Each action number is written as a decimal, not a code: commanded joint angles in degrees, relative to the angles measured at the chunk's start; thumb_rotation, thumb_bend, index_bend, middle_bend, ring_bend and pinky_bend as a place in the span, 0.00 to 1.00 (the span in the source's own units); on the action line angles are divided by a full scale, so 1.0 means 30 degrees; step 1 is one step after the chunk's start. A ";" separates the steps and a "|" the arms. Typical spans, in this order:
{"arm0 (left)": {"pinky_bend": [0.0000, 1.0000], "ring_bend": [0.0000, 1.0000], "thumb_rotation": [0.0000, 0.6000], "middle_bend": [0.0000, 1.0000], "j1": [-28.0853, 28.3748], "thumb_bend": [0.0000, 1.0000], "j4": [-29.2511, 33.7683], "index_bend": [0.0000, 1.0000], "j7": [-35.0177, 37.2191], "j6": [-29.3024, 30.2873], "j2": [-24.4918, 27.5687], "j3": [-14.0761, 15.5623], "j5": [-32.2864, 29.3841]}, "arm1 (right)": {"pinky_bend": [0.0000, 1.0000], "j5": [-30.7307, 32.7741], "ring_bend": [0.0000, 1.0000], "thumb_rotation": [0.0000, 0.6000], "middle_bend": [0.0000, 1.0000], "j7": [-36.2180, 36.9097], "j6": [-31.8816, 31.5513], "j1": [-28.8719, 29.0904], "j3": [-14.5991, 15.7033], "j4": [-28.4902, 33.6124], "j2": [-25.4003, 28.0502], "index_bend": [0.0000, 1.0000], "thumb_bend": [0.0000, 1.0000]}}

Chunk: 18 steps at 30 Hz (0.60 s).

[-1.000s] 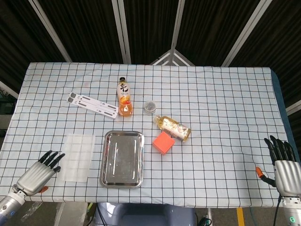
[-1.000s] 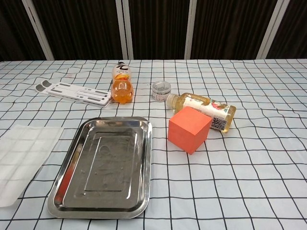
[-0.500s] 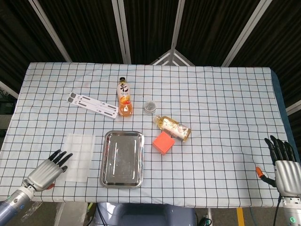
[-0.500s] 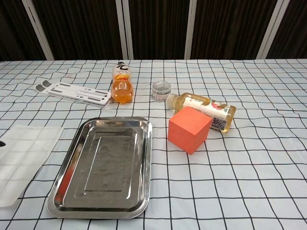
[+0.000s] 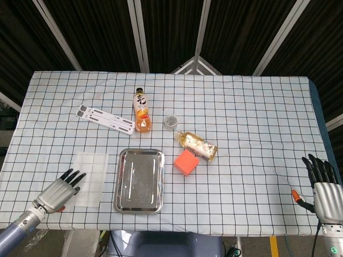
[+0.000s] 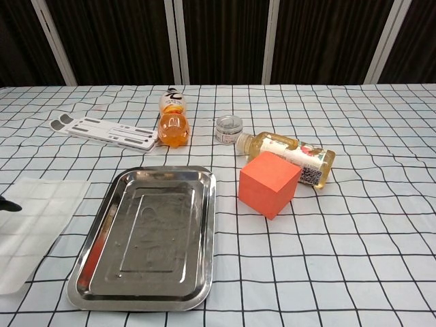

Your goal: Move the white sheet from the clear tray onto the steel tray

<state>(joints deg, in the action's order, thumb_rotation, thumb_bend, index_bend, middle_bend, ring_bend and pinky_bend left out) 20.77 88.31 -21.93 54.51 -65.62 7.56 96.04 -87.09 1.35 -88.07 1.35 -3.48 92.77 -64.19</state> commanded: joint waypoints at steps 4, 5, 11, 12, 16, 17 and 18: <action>0.00 0.00 1.00 0.00 0.0079 0.27 -0.0238 0.47 0.0225 0.0103 -0.0281 -0.0017 -0.0184 | 0.00 -0.0019 0.00 1.00 0.00 -0.0027 -0.0012 -0.0001 0.0002 0.0009 -0.0011 0.00 0.33; 0.00 0.00 1.00 0.00 0.0098 0.30 -0.0304 0.48 0.0289 0.0122 -0.0361 -0.0028 -0.0223 | 0.00 -0.0016 0.00 1.00 0.00 -0.0026 -0.0018 -0.0009 0.0007 0.0013 -0.0010 0.00 0.33; 0.00 0.00 1.00 0.01 0.0194 0.42 -0.0594 0.52 0.0574 0.0201 -0.0739 -0.0048 -0.0437 | 0.00 0.0031 0.00 1.00 0.00 -0.0029 0.0013 -0.0016 0.0007 0.0017 -0.0013 0.00 0.33; 0.00 0.00 1.00 0.02 0.0203 0.45 -0.0612 0.53 0.0617 0.0219 -0.0765 -0.0046 -0.0454 | 0.00 0.0036 0.00 1.00 0.00 -0.0034 0.0021 -0.0014 0.0008 0.0021 -0.0013 0.00 0.33; 0.00 0.00 1.00 0.02 0.0228 0.50 -0.0604 0.55 0.0781 0.0373 -0.0797 0.0013 -0.0468 | 0.00 0.0043 0.00 1.00 0.00 -0.0039 0.0036 -0.0024 0.0023 0.0059 0.0000 0.00 0.33; 0.00 0.00 1.00 0.03 0.0222 0.50 -0.0589 0.56 0.0805 0.0453 -0.0780 0.0032 -0.0450 | 0.00 0.0047 0.00 1.00 0.00 -0.0041 0.0041 -0.0026 0.0026 0.0064 0.0000 0.00 0.33; 0.00 0.00 1.00 0.03 0.0219 0.51 -0.0559 0.56 0.0835 0.0531 -0.0753 0.0045 -0.0438 | 0.00 0.0054 0.00 1.00 0.00 -0.0044 0.0047 -0.0027 0.0027 0.0069 0.0000 0.00 0.33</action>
<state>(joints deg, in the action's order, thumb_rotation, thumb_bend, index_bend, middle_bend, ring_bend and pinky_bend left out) 21.43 86.56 -19.50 55.96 -67.95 7.65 94.69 -86.93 1.22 -87.93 1.27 -3.40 92.97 -64.19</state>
